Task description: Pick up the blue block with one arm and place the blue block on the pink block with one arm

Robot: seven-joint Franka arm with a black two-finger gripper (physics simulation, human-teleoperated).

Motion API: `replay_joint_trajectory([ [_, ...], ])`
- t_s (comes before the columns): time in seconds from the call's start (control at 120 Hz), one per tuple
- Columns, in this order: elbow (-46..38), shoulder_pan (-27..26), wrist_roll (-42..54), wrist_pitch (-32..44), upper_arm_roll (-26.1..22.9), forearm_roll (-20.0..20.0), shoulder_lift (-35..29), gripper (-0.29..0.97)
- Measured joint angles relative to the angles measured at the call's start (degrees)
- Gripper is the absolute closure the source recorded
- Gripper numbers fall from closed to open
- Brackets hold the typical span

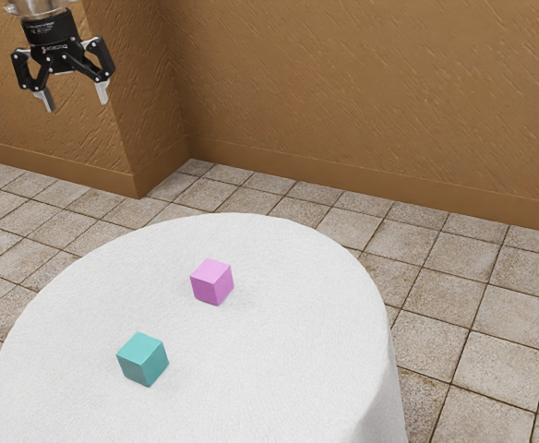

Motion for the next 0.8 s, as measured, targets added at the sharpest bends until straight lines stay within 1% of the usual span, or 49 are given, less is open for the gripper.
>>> replay_joint_trajectory([
  [0.125, 0.05, 0.0, -0.22, 0.01, 0.0, -0.06, -0.06, 0.0],
  [0.158, 2.98, 0.08, -0.23, 0.05, -0.22, 0.24, -0.32, 0.0],
  [0.217, 10.05, 0.44, -0.26, 0.1, -3.42, 1.37, -2.21, 0.0],
  [0.283, 13.02, -0.5, -0.28, 0.16, -6.77, 2.2, -4.03, 0.0],
  [0.367, 13.73, -1.28, -0.29, 0.22, -8.9, 2.78, -4.35, 0.0],
  [0.475, 13.85, -0.42, -0.24, 0.19, -12.89, 3.11, -4.71, 0.0],
  [0.567, 12.86, -1.17, -0.24, 0.19, -14.49, 3.28, -4.52, 0.0],
  [0.65, 8.36, -1.45, -0.23, 0.2, -13.89, 3.43, -4.18, 0.0],
  [0.725, 0.1, -0.6, -0.19, 0.54, -13.5, 3.32, -5.55, 0.0],
  [0.8, -17.36, -0.11, -0.2, 3.07, -13.32, 3.19, -15.02, 0.0],
])
